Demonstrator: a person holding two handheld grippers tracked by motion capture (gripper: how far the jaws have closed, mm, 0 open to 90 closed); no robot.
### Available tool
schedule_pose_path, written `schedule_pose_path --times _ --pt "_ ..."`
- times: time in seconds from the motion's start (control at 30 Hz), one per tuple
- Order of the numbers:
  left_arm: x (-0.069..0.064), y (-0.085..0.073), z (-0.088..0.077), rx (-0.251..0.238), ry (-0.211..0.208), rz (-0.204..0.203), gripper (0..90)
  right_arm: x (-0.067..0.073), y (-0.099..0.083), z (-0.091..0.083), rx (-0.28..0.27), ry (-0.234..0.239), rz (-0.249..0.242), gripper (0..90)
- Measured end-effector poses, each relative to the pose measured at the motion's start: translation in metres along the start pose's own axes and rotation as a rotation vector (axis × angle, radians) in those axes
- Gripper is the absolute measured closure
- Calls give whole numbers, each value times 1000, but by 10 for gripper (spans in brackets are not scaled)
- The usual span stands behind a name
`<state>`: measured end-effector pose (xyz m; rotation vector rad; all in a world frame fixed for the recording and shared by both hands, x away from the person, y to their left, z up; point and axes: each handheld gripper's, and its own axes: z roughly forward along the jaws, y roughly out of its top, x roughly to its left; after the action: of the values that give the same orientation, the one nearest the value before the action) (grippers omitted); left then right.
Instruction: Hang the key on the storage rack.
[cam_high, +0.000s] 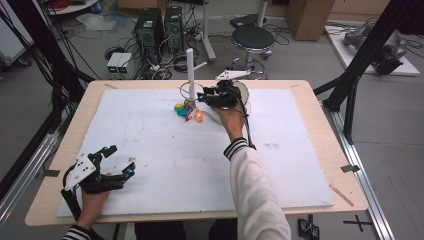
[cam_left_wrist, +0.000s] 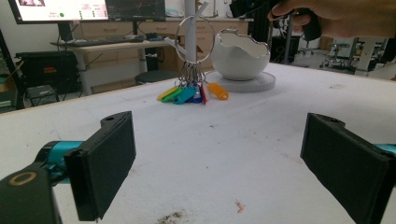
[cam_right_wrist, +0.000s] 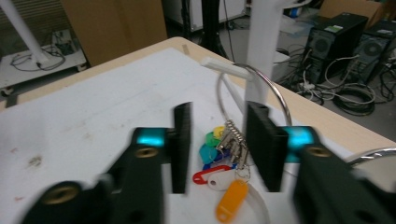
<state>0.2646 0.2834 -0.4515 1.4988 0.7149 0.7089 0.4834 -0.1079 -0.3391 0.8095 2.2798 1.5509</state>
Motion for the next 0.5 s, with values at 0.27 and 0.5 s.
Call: schedule_pose_path --times 0.27,0.5 --pt "-1 0 0 -4 0 5 107 20 1 -22 -80 -57 19 8" --pt "0 -1 -1 -18 2 -2 107 41 5 -65 -123 -84 -49 8"
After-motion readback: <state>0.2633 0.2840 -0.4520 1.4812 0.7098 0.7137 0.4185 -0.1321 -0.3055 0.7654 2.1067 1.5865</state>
